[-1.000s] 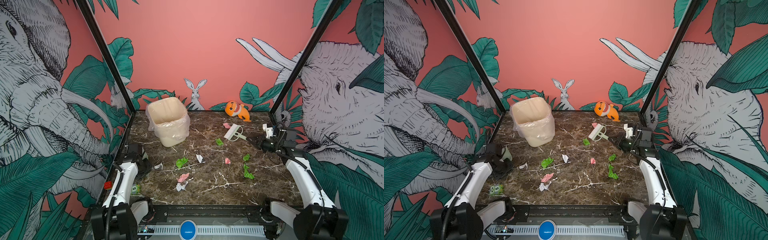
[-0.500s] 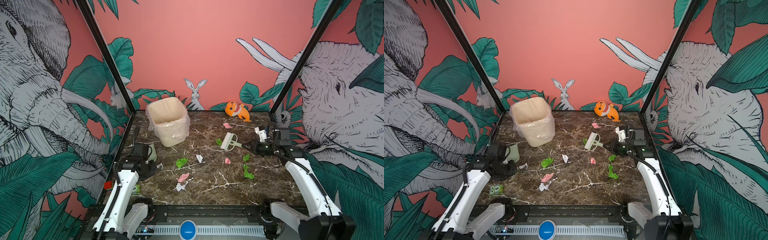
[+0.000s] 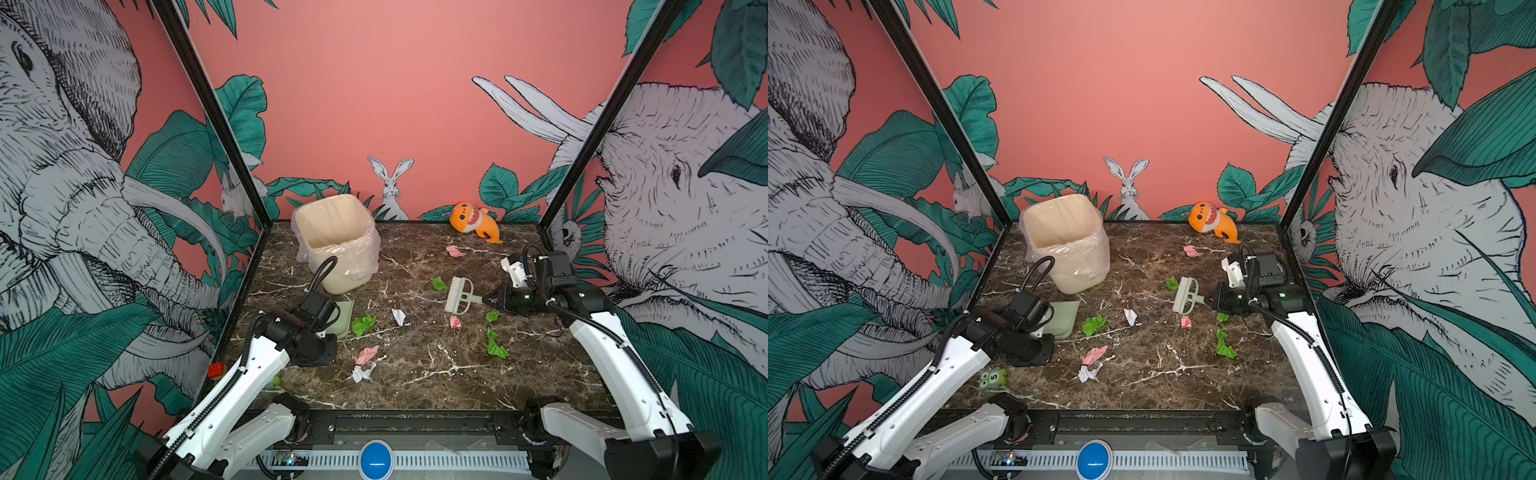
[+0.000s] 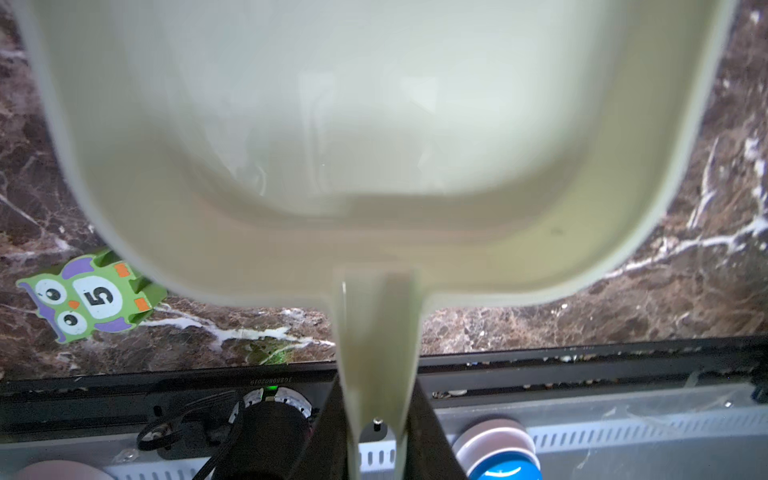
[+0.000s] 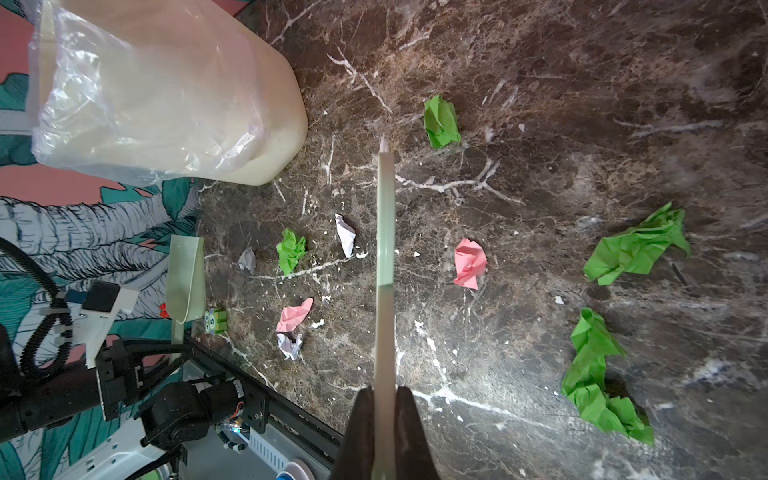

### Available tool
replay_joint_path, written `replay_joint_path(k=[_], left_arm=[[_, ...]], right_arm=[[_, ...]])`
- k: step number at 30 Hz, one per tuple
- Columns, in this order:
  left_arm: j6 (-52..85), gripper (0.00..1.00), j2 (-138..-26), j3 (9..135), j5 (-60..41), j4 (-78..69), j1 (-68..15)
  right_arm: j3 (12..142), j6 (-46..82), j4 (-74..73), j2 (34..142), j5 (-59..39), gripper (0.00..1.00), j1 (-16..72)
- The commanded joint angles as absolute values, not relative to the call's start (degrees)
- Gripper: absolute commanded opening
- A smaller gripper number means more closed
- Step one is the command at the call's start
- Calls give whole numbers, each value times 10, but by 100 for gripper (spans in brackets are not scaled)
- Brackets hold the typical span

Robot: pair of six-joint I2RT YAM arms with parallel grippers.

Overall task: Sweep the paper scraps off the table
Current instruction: 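Carry the dustpan toward the scraps while the right gripper brings the brush beside them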

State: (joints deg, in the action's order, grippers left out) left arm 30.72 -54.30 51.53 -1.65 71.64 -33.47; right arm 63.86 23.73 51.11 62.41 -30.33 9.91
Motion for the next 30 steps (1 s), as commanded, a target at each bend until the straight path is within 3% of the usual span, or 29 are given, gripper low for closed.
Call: replay_joint_path(k=[1,5,13,22,30], left_arm=[[333,19,-554,530,2,746,-406],[326,19,-592,547,16,721,-496],[246,19,-726,613,8,654,-608],[162,20,-824,677,-1,627,-633],[132,18,-845,684,-17,616,-643]], right_arm=[[661,210,561,633,-253,0,118],[682,196,600,651,-199,0,146],[748,194,720,685,3,0,217],[805,265,818,717,169,0,317],[787,307,857,698,230,0,331]])
